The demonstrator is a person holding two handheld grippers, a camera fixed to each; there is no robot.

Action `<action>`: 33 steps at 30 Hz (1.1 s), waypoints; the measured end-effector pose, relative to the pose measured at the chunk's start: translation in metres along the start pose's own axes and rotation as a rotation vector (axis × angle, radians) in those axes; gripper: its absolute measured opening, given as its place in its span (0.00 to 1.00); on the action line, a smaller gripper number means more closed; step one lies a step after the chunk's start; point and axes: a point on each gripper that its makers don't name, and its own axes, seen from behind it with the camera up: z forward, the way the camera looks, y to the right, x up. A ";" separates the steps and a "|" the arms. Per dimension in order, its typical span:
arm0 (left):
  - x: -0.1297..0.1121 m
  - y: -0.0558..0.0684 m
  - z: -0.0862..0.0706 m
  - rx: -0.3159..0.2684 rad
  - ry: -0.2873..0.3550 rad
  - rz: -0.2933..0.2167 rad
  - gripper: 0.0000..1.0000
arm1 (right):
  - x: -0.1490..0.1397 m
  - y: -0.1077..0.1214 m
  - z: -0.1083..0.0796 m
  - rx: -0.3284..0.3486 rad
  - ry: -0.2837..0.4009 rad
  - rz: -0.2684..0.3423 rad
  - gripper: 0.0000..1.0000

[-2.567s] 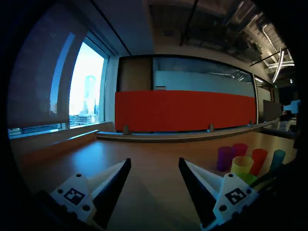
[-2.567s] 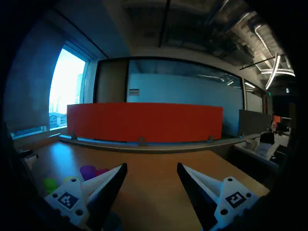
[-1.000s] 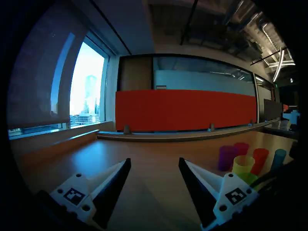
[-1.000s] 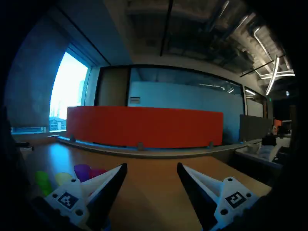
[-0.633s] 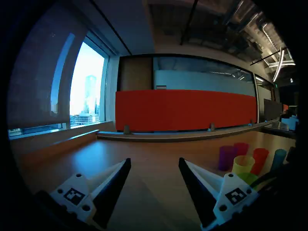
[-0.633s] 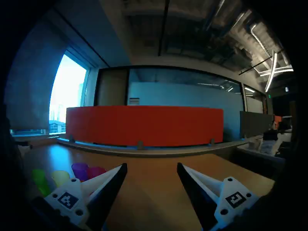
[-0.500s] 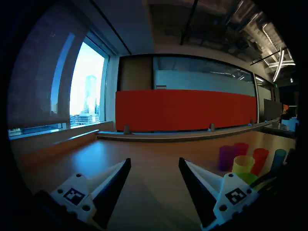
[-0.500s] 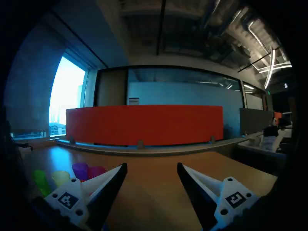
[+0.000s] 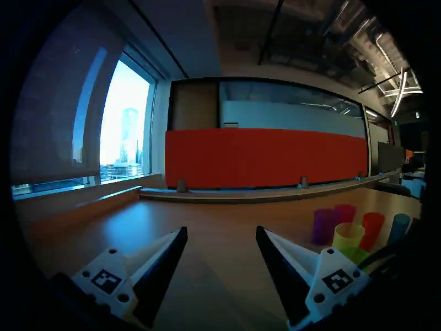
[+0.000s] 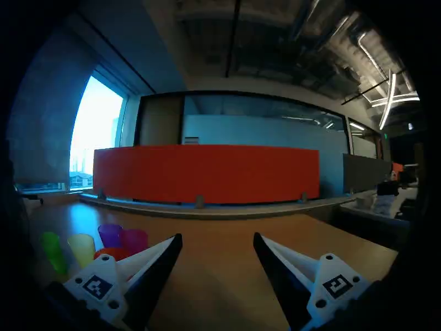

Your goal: Pour water

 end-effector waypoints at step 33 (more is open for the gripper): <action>0.000 0.000 0.000 0.000 0.000 0.000 0.92 | -0.013 0.007 0.004 -0.006 -0.040 0.011 1.00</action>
